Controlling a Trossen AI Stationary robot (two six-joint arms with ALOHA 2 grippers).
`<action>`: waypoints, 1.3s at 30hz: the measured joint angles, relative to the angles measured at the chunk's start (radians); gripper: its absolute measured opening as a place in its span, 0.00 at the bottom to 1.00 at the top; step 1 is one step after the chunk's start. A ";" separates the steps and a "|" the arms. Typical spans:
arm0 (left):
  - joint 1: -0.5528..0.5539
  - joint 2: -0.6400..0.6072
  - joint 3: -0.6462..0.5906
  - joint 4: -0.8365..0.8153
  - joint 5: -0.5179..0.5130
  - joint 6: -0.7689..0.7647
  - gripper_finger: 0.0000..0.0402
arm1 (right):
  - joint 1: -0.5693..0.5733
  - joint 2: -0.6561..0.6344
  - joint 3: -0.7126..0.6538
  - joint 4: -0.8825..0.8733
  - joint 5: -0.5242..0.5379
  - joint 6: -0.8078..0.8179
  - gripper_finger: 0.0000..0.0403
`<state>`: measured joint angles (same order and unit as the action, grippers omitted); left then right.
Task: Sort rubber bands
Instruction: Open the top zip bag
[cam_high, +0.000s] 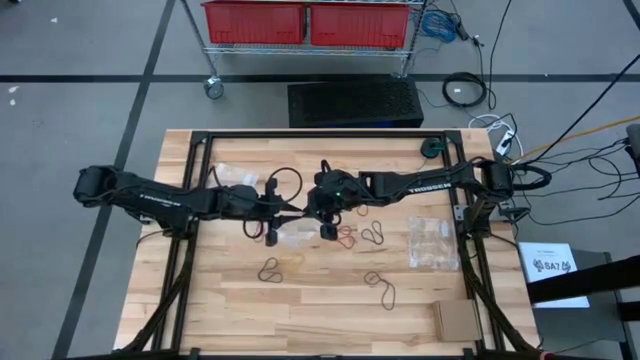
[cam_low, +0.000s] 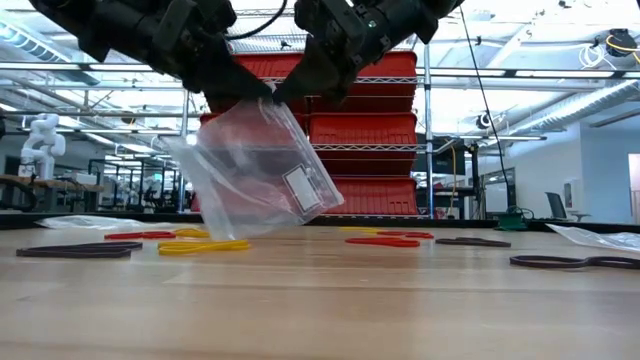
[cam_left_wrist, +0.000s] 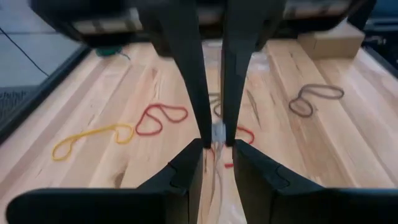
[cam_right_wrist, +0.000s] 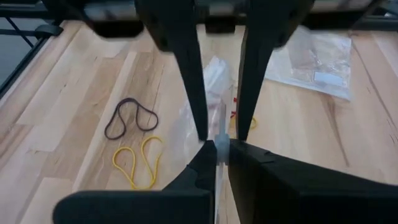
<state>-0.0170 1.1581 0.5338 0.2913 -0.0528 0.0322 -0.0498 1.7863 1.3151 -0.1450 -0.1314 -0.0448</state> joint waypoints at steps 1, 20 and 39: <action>0.000 -0.005 0.001 -0.002 0.000 0.000 0.23 | 0.000 0.000 0.000 -0.006 0.000 0.000 0.02; 0.006 -0.006 0.001 -0.036 0.000 0.001 0.04 | 0.015 0.000 0.000 -0.001 0.003 0.001 0.02; 0.019 -0.081 -0.001 -0.021 -0.019 0.001 0.00 | 0.019 -0.002 0.002 -0.070 0.055 0.014 0.02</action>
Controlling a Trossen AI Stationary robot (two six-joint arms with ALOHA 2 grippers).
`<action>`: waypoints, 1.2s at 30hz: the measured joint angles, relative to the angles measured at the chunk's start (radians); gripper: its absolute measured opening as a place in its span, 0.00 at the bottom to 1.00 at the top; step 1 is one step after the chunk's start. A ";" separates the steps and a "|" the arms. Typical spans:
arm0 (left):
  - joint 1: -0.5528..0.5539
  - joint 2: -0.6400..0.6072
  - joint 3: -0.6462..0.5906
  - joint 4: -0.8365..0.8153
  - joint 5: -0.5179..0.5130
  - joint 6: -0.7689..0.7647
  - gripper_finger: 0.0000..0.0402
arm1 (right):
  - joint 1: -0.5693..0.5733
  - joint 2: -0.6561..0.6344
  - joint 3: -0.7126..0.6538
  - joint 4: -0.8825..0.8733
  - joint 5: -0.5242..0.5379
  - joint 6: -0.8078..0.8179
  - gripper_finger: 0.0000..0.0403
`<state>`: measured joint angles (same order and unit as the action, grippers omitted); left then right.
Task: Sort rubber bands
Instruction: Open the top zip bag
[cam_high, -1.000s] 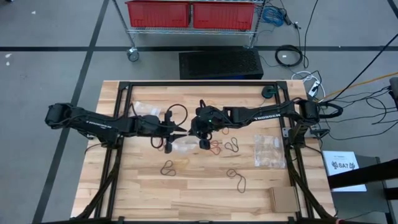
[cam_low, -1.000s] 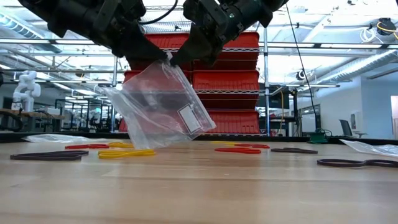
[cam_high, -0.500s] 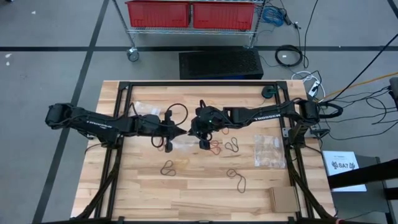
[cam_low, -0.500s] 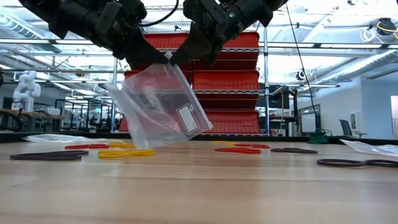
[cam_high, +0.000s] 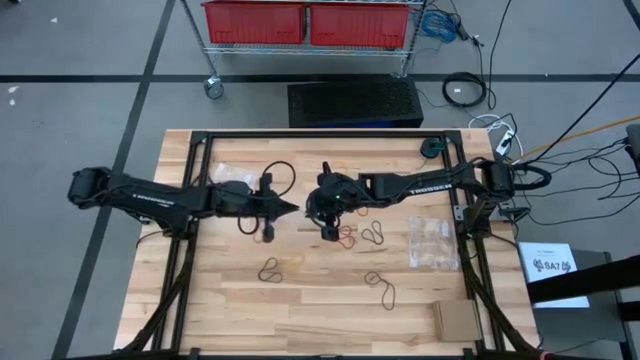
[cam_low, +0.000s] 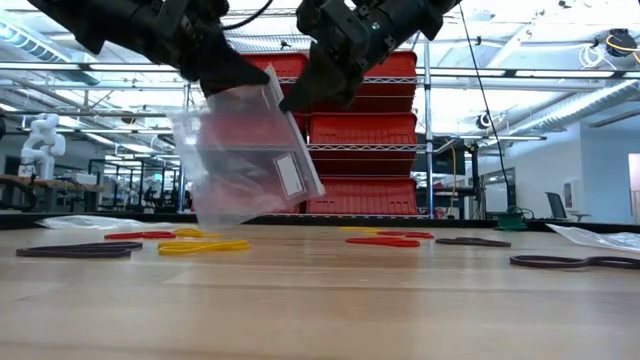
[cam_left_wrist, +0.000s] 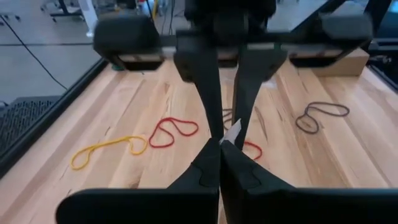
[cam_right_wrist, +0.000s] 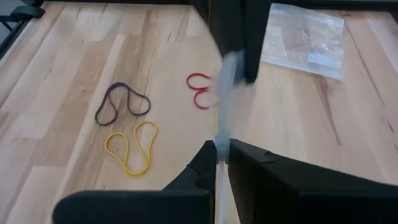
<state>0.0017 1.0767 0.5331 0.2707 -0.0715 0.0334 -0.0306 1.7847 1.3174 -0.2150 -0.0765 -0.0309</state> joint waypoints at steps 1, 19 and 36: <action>0.000 -0.009 0.000 0.000 0.000 0.000 0.00 | 0.000 0.000 0.000 -0.006 0.000 0.001 0.02; 0.000 -0.145 0.000 -0.008 -0.016 0.027 0.00 | 0.000 0.001 -0.001 -0.148 0.002 0.048 0.02; 0.000 -0.163 0.000 -0.033 -0.048 0.032 0.00 | 0.045 0.001 -0.001 -0.210 0.009 0.102 0.03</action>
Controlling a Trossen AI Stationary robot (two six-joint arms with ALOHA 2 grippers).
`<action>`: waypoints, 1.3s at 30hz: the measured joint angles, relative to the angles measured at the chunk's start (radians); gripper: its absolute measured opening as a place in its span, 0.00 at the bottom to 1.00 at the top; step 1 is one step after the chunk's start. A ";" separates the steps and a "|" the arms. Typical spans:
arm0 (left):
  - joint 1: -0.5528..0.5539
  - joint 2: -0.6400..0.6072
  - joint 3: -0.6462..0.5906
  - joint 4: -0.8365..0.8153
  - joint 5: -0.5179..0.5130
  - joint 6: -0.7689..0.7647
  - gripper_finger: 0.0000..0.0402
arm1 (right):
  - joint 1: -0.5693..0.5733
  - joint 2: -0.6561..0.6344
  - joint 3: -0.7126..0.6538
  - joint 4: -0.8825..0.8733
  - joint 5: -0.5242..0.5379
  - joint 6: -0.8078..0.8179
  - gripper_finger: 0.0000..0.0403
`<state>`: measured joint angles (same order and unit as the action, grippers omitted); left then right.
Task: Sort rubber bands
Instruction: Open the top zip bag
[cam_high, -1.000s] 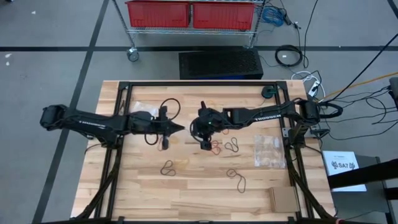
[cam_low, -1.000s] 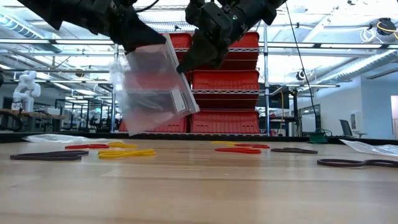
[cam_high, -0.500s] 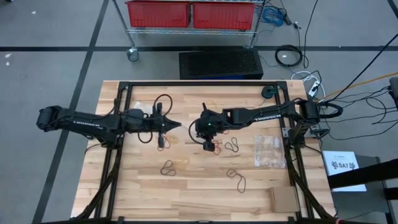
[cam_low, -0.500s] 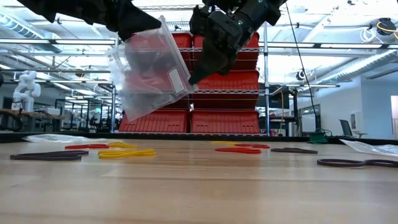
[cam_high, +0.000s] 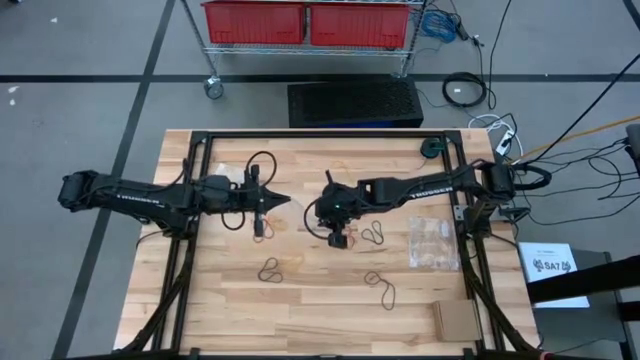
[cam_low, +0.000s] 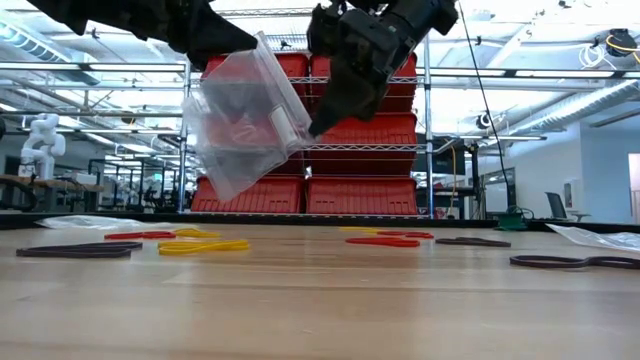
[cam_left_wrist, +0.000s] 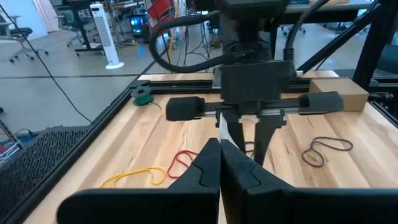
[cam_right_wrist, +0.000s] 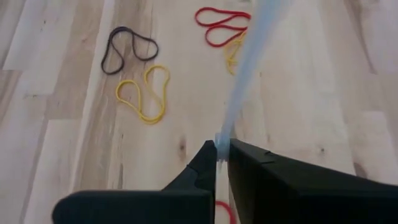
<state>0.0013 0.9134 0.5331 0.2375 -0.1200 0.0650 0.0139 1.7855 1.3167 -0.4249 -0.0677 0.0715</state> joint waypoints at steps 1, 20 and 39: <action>0.000 0.002 0.000 0.000 0.000 -0.004 0.00 | 0.007 0.000 0.000 0.000 0.001 0.000 0.04; 0.005 0.024 0.002 0.034 -0.011 0.023 0.00 | 0.059 -0.192 -0.002 -0.118 0.237 0.051 0.29; 0.005 0.034 0.002 0.017 0.034 0.002 0.00 | 0.117 -0.191 -0.251 0.547 0.497 -0.063 0.00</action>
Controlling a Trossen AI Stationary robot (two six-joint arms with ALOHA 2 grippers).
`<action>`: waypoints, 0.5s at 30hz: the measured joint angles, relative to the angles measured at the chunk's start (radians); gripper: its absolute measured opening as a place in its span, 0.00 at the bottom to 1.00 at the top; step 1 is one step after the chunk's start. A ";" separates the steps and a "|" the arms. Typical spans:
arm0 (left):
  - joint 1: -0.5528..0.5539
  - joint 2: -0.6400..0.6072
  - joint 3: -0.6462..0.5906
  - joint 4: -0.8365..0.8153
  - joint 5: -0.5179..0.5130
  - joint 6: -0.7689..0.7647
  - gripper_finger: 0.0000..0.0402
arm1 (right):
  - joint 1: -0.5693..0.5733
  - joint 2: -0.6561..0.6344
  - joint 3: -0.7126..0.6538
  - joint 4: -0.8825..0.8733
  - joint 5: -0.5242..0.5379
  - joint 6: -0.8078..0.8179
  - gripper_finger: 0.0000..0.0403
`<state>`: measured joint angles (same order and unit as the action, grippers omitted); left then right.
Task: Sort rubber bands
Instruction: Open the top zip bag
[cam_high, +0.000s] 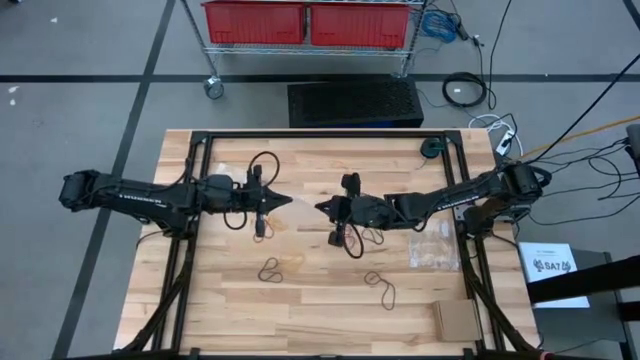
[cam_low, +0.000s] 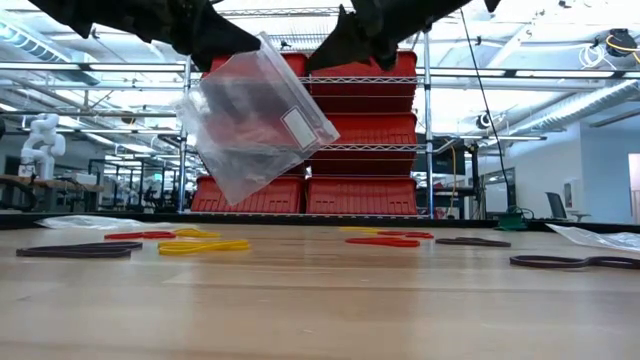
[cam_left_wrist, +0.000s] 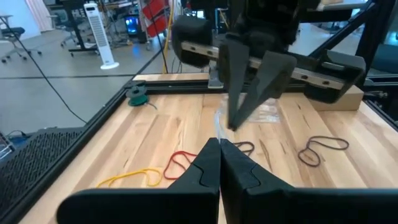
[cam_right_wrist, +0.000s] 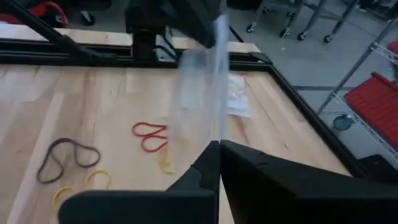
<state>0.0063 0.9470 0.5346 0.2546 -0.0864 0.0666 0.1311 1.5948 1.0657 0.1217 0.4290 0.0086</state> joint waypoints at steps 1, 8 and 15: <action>0.000 0.000 0.000 0.000 0.000 0.000 0.00 | -0.003 0.000 0.000 0.004 -0.018 0.000 0.00; 0.000 0.000 0.000 0.001 0.000 0.000 0.00 | -0.027 0.040 0.002 0.049 -0.040 0.031 0.00; 0.000 0.000 -0.001 -0.003 0.000 -0.001 0.00 | -0.028 0.071 0.002 0.118 -0.094 0.032 0.00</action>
<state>0.0063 0.9470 0.5339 0.2512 -0.0860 0.0654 0.1033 1.6653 1.0676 0.2395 0.3352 0.0402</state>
